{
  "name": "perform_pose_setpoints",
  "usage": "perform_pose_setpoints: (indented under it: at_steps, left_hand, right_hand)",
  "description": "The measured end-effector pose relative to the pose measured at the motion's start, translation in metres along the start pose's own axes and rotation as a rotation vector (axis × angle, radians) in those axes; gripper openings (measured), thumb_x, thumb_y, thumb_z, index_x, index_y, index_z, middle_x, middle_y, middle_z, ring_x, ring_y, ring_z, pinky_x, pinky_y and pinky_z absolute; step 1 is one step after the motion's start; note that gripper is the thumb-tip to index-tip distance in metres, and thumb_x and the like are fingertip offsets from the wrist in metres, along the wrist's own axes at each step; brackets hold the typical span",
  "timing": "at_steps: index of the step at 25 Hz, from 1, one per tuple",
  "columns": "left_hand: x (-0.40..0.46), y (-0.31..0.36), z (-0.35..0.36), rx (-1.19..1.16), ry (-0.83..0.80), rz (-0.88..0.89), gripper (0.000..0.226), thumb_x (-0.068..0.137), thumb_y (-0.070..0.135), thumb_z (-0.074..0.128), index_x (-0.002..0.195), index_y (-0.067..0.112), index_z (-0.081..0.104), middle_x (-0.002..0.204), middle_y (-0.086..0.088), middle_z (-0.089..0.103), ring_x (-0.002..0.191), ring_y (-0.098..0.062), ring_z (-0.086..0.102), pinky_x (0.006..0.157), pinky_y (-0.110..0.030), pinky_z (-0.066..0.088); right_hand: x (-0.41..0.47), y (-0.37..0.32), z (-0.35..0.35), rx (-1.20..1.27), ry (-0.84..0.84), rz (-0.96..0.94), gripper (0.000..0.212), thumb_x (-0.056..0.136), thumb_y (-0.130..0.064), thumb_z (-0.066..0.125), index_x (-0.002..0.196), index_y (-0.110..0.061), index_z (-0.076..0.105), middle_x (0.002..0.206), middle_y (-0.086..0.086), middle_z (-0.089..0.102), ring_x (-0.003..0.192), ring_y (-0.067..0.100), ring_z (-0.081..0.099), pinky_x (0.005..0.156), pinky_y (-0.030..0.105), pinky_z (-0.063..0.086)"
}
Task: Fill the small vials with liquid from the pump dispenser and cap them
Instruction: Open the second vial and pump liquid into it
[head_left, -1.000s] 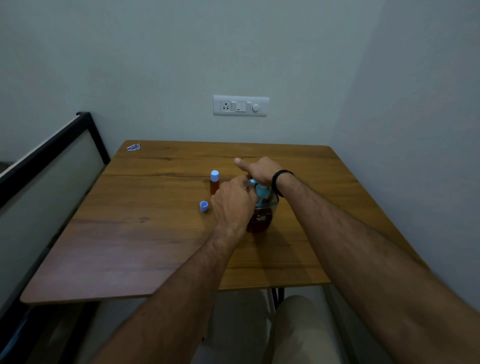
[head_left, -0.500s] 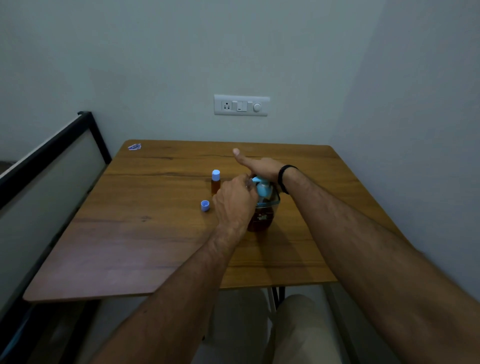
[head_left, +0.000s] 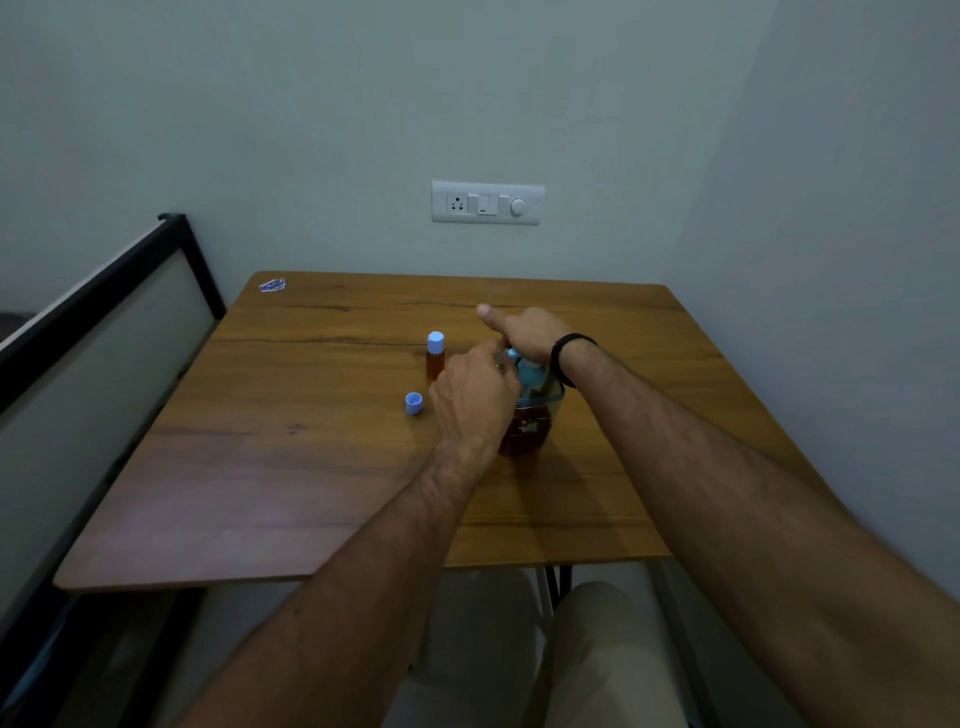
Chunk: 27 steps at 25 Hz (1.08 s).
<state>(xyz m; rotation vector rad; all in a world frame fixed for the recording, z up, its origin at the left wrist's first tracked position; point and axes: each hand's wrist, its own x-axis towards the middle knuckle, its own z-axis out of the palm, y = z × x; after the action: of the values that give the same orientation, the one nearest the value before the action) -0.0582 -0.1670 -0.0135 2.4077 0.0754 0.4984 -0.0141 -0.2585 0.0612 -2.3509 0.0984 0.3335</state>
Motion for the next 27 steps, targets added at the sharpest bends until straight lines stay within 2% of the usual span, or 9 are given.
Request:
perform_pose_setpoints:
  at_steps: [2,6,11,16,20,21,24,25,27]
  left_hand:
    - [0.0,0.0,0.001,-0.003,-0.006,0.006,0.016,0.101,0.03,0.053,0.089,0.022,0.061,0.074,0.008,0.059,0.067,-0.01,0.058,0.058,-0.024,0.041]
    - [-0.001,0.0,0.001,-0.021,0.027,0.002,0.022,0.104,0.029,0.05,0.103,0.019,0.07,0.072,0.011,0.055,0.064,-0.007,0.055,0.054,-0.022,0.037]
    - [0.0,0.001,0.0,-0.018,-0.004,0.011,0.017,0.102,0.028,0.052,0.088,0.023,0.059,0.073,0.008,0.059,0.064,-0.007,0.054,0.056,-0.022,0.038]
    - [-0.001,0.0,0.001,-0.018,0.001,-0.011,0.023,0.104,0.03,0.047,0.096,0.019,0.066,0.073,0.008,0.059,0.064,-0.008,0.056,0.055,-0.026,0.044]
    - [-0.001,0.001,0.0,-0.022,-0.016,-0.002,0.018,0.102,0.028,0.051,0.094,0.018,0.064,0.074,0.009,0.056,0.066,-0.008,0.053,0.056,-0.023,0.035]
    - [-0.001,0.0,-0.001,-0.024,-0.018,0.001,0.018,0.102,0.028,0.052,0.095,0.017,0.065,0.075,0.009,0.057,0.067,-0.008,0.054,0.057,-0.022,0.036]
    - [0.0,-0.001,0.0,-0.032,-0.013,0.0,0.022,0.104,0.03,0.049,0.103,0.018,0.067,0.077,0.009,0.059,0.069,-0.008,0.058,0.058,-0.023,0.039]
    - [-0.001,-0.001,0.0,-0.032,-0.013,0.001,0.022,0.104,0.031,0.049,0.104,0.018,0.067,0.076,0.01,0.058,0.068,-0.007,0.057,0.057,-0.023,0.039]
    - [-0.001,0.0,0.001,-0.019,-0.015,-0.001,0.021,0.104,0.031,0.049,0.101,0.019,0.065,0.073,0.011,0.055,0.066,-0.006,0.055,0.056,-0.022,0.039]
  right_hand:
    - [0.002,-0.001,0.002,-0.069,0.043,-0.005,0.062,0.101,-0.06,0.045,0.114,-0.005,0.071,0.121,0.009,0.068,0.097,0.024,0.059,0.082,0.037,0.045]
    - [-0.003,-0.004,-0.008,0.09,-0.162,0.095,0.099,0.078,-0.092,0.042,0.14,-0.016,0.056,0.131,0.004,0.058,0.118,0.027,0.054,0.101,0.048,0.043]
    - [0.004,0.003,0.001,-0.047,0.034,-0.016,0.062,0.102,-0.061,0.043,0.113,-0.006,0.07,0.122,0.01,0.068,0.087,0.019,0.059,0.08,0.035,0.043]
    - [-0.001,-0.001,-0.007,0.087,-0.151,0.071,0.098,0.079,-0.092,0.038,0.143,-0.018,0.054,0.129,0.004,0.057,0.124,0.03,0.054,0.104,0.05,0.043]
    - [0.005,0.002,0.001,-0.026,0.033,-0.01,0.054,0.102,-0.059,0.043,0.093,-0.013,0.069,0.095,0.003,0.067,0.096,0.025,0.06,0.069,0.032,0.042]
    - [0.004,0.0,0.001,-0.046,0.026,-0.001,0.053,0.103,-0.057,0.043,0.092,-0.012,0.069,0.097,0.003,0.068,0.095,0.025,0.06,0.069,0.031,0.044]
    - [-0.004,-0.004,-0.007,0.058,-0.144,0.099,0.089,0.083,-0.087,0.041,0.134,-0.016,0.06,0.126,0.004,0.058,0.121,0.029,0.055,0.102,0.049,0.046]
    - [-0.007,-0.005,-0.007,0.096,-0.166,0.115,0.098,0.078,-0.092,0.039,0.14,-0.018,0.056,0.13,0.004,0.055,0.125,0.03,0.053,0.107,0.053,0.042]
    - [-0.006,-0.003,-0.004,0.084,-0.105,0.05,0.086,0.087,-0.085,0.037,0.129,-0.014,0.063,0.126,0.005,0.059,0.118,0.028,0.056,0.102,0.046,0.044]
